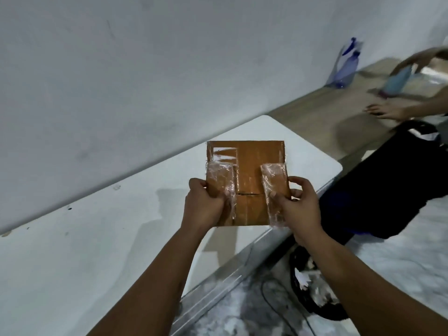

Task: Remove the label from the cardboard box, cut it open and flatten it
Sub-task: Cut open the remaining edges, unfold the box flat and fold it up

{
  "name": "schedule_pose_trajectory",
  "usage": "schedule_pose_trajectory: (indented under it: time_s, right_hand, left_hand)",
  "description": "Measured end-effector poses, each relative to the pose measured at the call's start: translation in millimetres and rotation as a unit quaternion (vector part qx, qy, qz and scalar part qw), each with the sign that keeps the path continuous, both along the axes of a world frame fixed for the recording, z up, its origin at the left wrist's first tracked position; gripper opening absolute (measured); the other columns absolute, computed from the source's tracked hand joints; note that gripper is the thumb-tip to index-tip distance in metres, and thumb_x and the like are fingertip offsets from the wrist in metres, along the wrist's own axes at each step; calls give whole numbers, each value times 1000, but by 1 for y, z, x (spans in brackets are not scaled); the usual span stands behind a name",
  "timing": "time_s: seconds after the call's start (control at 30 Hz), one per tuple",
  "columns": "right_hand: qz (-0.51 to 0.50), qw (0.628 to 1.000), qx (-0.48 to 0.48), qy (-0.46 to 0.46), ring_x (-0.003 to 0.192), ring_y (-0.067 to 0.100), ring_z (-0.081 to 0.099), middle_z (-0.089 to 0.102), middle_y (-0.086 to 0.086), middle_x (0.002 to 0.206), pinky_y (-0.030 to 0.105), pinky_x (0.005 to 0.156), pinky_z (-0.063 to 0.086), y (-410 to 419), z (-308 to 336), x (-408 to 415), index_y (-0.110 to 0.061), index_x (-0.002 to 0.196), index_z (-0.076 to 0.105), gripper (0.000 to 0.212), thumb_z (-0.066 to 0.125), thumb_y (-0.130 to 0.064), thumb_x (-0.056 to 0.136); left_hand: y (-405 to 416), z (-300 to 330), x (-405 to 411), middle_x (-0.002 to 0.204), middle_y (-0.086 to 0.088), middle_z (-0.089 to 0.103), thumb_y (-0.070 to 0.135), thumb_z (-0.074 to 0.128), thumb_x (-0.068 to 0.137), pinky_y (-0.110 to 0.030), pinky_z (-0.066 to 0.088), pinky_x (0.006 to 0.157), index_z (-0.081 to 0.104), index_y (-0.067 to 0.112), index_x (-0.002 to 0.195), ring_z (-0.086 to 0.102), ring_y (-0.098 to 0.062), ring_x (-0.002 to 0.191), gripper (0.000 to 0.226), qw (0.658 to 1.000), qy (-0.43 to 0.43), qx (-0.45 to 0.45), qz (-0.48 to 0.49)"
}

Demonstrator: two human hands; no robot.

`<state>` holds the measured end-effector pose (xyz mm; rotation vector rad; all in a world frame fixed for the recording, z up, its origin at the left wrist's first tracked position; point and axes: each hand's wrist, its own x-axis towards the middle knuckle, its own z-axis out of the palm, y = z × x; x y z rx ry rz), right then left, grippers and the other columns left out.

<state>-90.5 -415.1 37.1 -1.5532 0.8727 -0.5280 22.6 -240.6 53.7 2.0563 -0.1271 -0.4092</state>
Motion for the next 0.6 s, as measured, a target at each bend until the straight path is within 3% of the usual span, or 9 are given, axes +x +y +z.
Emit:
schedule_pose_trajectory:
  time_s: [0.1, 0.17, 0.3, 0.4, 0.6]
  right_hand:
    - [-35, 999, 9, -5, 76, 15, 72, 69, 2, 99, 33, 57, 59, -49, 0, -41, -34, 113, 54, 44, 80, -20, 79]
    - [-61, 998, -4, 0, 75, 10, 71, 70, -2, 96, 30, 58, 58, -82, 2, -70, -32, 114, 55, 45, 80, -23, 79]
    - [-100, 994, -50, 22, 81, 15, 69, 68, -6, 90, 44, 73, 60, -145, 1, -125, -35, 107, 56, 42, 82, -28, 75]
    - [-116, 991, -53, 34, 84, 12, 65, 64, -8, 93, 48, 75, 60, -184, -3, -160, -30, 111, 54, 42, 80, -25, 78]
    - [-161, 983, -21, 90, 88, 15, 67, 65, -8, 103, 48, 65, 61, -230, -41, -214, -36, 113, 55, 45, 80, -40, 76]
  left_hand:
    - [-58, 4, -22, 91, 15, 52, 31, 75, 89, -35, 55, 74, 43, 18, 116, 56, -3, 81, 43, 998, -27, 3, -52]
    - [-99, 5, -40, 91, 14, 54, 32, 76, 88, -30, 50, 67, 45, 17, 116, 56, -2, 81, 44, 996, -32, -2, -78]
    - [-176, 2, -81, 92, 11, 54, 37, 76, 89, -21, 41, 60, 44, 17, 114, 53, 0, 79, 45, 990, -40, 5, -137]
    - [-224, -5, -106, 92, 12, 54, 37, 74, 90, -20, 39, 56, 43, 17, 114, 53, 0, 79, 44, 982, -37, 18, -182]
    - [-295, -41, -140, 104, 6, 57, 33, 78, 87, -29, 44, 78, 43, 20, 112, 58, -17, 93, 45, 968, -17, 58, -243]
